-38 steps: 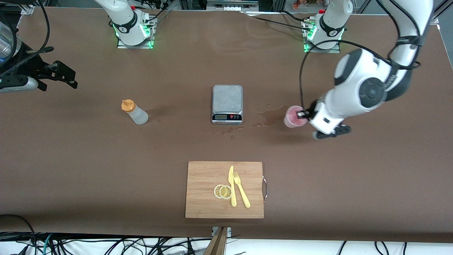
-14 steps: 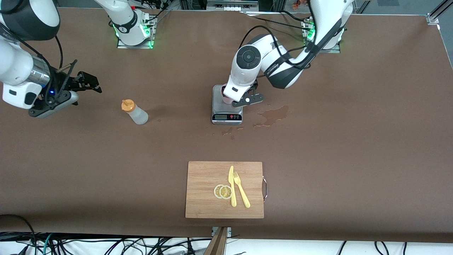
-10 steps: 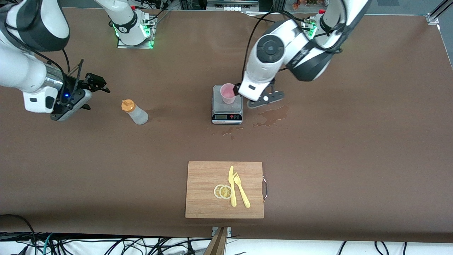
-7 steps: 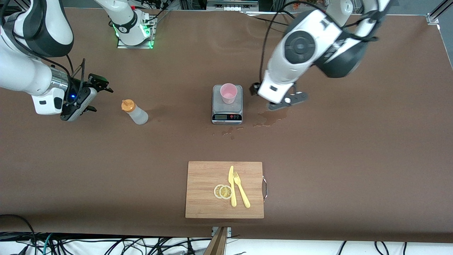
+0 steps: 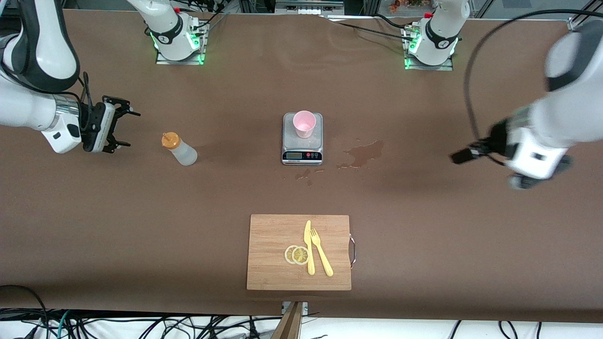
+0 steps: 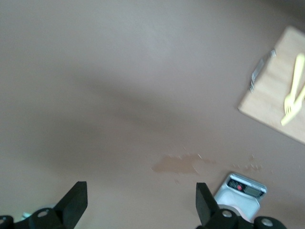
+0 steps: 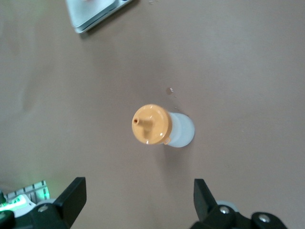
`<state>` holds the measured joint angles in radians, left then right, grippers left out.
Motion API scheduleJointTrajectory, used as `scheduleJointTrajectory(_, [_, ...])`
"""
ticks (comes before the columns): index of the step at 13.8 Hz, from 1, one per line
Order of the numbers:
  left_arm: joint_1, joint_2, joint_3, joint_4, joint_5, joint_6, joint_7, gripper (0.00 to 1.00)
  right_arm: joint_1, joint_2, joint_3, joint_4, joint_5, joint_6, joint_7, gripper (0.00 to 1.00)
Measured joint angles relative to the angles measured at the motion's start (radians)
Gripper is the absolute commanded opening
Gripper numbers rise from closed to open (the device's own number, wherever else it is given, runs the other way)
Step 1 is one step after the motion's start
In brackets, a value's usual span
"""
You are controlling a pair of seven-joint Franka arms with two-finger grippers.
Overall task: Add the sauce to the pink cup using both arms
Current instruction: 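Withdraw the left gripper while the right gripper closes on the bottle, then lift the sauce bottle with the right gripper and tilt it over the cup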
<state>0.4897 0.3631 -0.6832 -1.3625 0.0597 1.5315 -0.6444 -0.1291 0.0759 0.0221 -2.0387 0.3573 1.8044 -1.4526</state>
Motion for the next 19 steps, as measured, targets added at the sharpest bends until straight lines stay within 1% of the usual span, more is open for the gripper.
scheduleJointTrajectory(2, [0.102,0.000,0.001,0.007,0.000,-0.001,0.097,1.00,-0.037,0.016,-0.001,-0.023,0.056,0.000,-0.169,1.00])
scheduleJointTrajectory(3, [0.130,0.000,0.001,0.008,0.003,-0.002,0.119,1.00,-0.054,0.031,-0.002,-0.028,0.085,0.001,-0.258,1.00])
scheduleJointTrajectory(5, [0.142,-0.001,0.004,0.007,0.029,-0.011,0.123,1.00,-0.087,0.074,-0.002,-0.031,0.133,0.001,-0.419,1.00])
scheduleJointTrajectory(6, [0.129,-0.006,0.020,0.006,0.038,-0.021,0.124,1.00,-0.103,0.100,-0.003,-0.031,0.156,0.000,-0.490,1.00])
scheduleJointTrajectory(7, [0.090,-0.019,0.071,-0.002,0.039,-0.028,0.131,1.00,-0.115,0.126,-0.006,-0.031,0.180,-0.001,-0.552,1.00])
scheduleJointTrajectory(9, [-0.046,-0.063,0.227,-0.038,0.027,-0.036,0.165,1.00,-0.123,0.176,-0.018,-0.032,0.231,-0.002,-0.669,1.00])
scheduleJointTrajectory(12, [-0.206,-0.119,0.423,-0.084,-0.025,-0.030,0.258,1.00,-0.124,0.266,-0.036,-0.033,0.314,-0.002,-0.827,1.00])
scheduleJointTrajectory(14, [-0.297,-0.154,0.547,-0.135,-0.063,0.047,0.326,1.00,-0.126,0.329,-0.040,-0.033,0.365,-0.003,-0.938,1.00])
scheduleJointTrajectory(16, [-0.367,-0.200,0.630,-0.222,-0.080,0.143,0.398,1.00,-0.126,0.384,-0.040,-0.027,0.420,-0.009,-1.027,1.00])
scheduleJointTrajectory(18, [-0.436,-0.239,0.698,-0.278,-0.081,0.174,0.473,1.00,-0.126,0.434,-0.040,-0.014,0.462,-0.024,-1.083,1.00])
scheduleJointTrajectory(19, [-0.453,-0.255,0.712,-0.289,-0.081,0.178,0.491,1.00,-0.126,0.455,-0.040,-0.006,0.476,-0.029,-1.097,1.00])
